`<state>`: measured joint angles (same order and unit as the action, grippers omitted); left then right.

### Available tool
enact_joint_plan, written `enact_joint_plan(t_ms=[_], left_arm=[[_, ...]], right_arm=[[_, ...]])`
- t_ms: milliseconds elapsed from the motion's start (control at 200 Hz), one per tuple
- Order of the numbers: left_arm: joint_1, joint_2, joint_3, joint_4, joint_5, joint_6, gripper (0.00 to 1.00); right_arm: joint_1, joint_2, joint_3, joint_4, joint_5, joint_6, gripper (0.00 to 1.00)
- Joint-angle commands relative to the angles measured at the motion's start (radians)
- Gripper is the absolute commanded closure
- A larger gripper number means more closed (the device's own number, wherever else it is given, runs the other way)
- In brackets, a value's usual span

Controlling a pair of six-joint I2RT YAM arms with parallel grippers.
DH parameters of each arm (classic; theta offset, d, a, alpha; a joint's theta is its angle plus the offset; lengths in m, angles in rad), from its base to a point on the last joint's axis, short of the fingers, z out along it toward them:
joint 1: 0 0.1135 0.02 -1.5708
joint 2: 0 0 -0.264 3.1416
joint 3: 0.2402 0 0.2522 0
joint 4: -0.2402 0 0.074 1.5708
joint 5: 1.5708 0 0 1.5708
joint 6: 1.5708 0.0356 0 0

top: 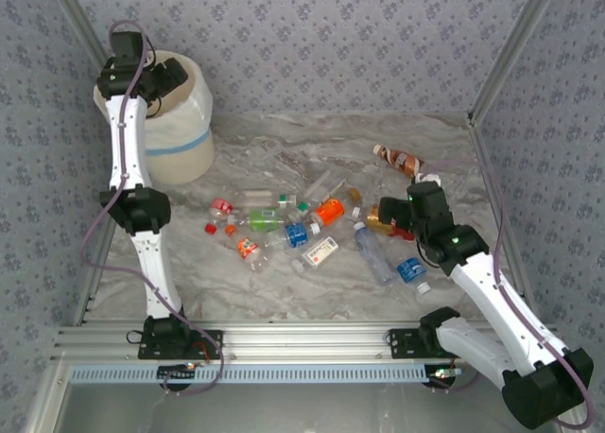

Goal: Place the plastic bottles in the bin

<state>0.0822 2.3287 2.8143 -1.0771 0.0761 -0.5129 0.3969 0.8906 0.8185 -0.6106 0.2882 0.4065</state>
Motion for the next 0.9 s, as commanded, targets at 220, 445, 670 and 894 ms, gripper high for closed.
enact_joint_plan(t_ms=[220, 445, 670, 894], left_arm=[[-0.075, -0.276, -0.204, 0.125, 0.107, 0.056, 0.01], [-0.117, -0.547, -0.638, 0.408, 0.176, 0.046, 0.01], [-0.132, -0.790, -1.013, 0.609, 0.212, -0.039, 0.01], [-0.152, -0.978, -1.330, 0.719, 0.257, -0.101, 0.01]], right_arm=[[-0.003, 0.005, 0.020, -0.358, -0.162, 0.156, 0.04], [0.082, 0.091, -0.044, -0.268, -0.334, 0.132, 0.13], [0.188, 0.205, -0.067, -0.200, -0.158, 0.192, 0.21], [0.226, 0.284, -0.106, -0.112, -0.126, 0.216, 0.25]])
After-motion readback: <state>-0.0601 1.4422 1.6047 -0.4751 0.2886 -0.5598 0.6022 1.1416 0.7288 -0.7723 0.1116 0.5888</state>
